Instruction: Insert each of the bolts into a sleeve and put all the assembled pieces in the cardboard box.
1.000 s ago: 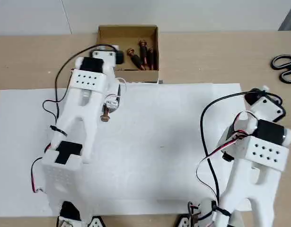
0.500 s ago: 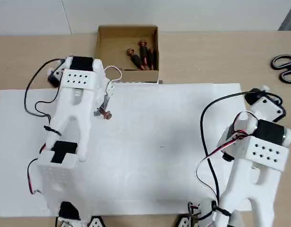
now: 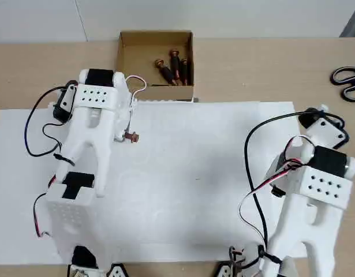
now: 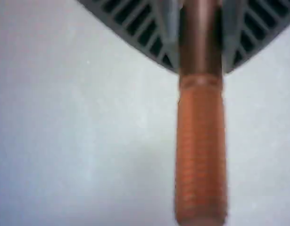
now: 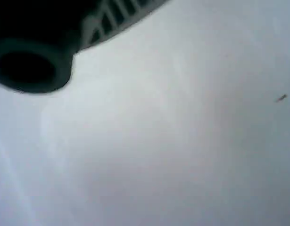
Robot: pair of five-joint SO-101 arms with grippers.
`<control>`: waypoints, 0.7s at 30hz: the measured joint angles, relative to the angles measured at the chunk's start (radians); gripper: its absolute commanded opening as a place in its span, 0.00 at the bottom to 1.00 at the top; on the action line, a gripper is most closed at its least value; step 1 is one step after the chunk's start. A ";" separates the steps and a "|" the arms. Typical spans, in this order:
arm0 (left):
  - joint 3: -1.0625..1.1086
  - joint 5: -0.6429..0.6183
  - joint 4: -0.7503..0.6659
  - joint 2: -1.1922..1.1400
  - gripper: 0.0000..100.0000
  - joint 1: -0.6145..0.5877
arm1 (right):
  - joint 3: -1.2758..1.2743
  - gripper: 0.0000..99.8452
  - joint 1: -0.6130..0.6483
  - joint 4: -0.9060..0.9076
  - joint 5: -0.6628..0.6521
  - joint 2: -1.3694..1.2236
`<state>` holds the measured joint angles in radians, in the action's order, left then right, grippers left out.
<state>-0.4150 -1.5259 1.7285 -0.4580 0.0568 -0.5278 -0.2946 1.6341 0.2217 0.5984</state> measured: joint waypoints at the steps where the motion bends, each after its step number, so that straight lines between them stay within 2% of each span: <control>1: 0.000 0.000 0.000 0.000 0.06 0.000 | 0.000 0.00 0.000 0.000 0.000 0.000; 7: 0.000 0.000 0.000 0.000 0.32 0.000 | 0.000 0.00 0.000 0.000 0.000 0.000; 9: 0.000 0.000 0.000 0.000 0.37 0.000 | 0.000 0.00 0.000 0.000 0.000 0.000; 12: 0.000 0.015 0.000 0.000 0.37 0.008 | 0.000 0.00 0.000 0.000 0.000 0.000; 16: 0.000 0.101 0.000 0.006 0.37 0.008 | 0.000 0.00 0.000 0.000 0.000 0.000; 19: 0.000 0.226 0.000 0.011 0.37 -0.009 | 0.000 0.00 0.000 0.000 0.000 0.000; 21: 0.000 0.354 0.000 0.011 0.37 -0.020 | 0.000 0.00 0.000 0.000 0.000 0.000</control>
<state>-0.4150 -1.1715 1.7285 -0.4473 0.0368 -0.5278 -0.2946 1.6341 0.2217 0.5984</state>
